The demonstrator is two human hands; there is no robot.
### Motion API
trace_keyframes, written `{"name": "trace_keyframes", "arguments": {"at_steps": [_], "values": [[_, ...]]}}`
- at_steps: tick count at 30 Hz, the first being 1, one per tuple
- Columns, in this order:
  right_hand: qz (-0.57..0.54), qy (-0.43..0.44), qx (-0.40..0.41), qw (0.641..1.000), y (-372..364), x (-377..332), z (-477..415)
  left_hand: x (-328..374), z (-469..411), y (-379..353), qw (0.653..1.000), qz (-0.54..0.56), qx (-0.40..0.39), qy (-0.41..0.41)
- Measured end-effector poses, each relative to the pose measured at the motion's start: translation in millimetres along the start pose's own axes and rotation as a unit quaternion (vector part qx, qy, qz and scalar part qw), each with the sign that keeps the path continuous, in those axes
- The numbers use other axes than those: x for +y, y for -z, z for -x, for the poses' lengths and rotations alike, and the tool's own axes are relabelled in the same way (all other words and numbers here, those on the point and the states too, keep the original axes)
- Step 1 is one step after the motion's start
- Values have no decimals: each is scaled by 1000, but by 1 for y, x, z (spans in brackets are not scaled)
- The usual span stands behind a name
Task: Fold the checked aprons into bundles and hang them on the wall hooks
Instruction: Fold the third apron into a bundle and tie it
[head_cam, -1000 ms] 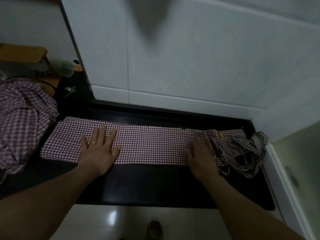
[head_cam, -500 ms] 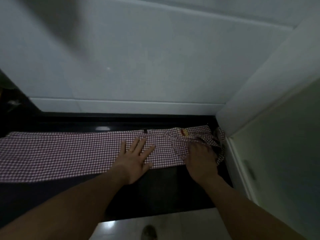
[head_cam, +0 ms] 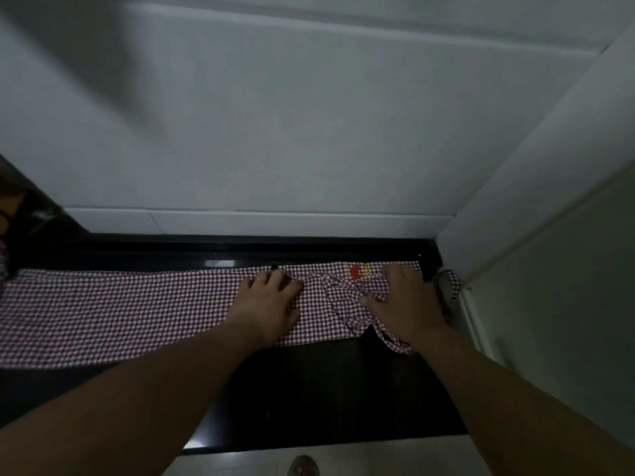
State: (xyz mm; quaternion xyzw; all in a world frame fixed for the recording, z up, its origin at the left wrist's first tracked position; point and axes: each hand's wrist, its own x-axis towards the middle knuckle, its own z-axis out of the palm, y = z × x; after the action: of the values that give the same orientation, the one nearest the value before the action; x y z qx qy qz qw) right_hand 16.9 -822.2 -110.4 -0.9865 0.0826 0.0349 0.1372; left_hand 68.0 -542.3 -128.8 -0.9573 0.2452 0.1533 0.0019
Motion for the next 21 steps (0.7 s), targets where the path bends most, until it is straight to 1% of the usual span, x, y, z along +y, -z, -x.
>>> {"name": "trace_keyframes", "arguments": {"at_steps": [2,4,5,8,13,16,20,21], "values": [[6,8,-62,998,-8,-5,-8,0,3,-4,1000,-4,1,7],[20,12,-102,994,-14,-12,-15,0,6,-6,1000,-7,-5,8],[16,8,-107,994,-15,-16,-19,-1,7,-6,1000,-5,-12,11],[-28,-17,-82,996,2,-22,-36,-1,7,-3,999,2,-28,17],[-80,-17,-159,984,61,-44,-67,2,7,3,999,15,-41,23],[-51,-63,-241,967,78,-54,-79,3,8,5,998,19,-49,25],[-160,-153,-269,937,80,-45,-74,4,10,5,998,20,-51,27],[-179,-171,-265,932,75,-39,-71,4,10,5,998,18,-52,27]]}}
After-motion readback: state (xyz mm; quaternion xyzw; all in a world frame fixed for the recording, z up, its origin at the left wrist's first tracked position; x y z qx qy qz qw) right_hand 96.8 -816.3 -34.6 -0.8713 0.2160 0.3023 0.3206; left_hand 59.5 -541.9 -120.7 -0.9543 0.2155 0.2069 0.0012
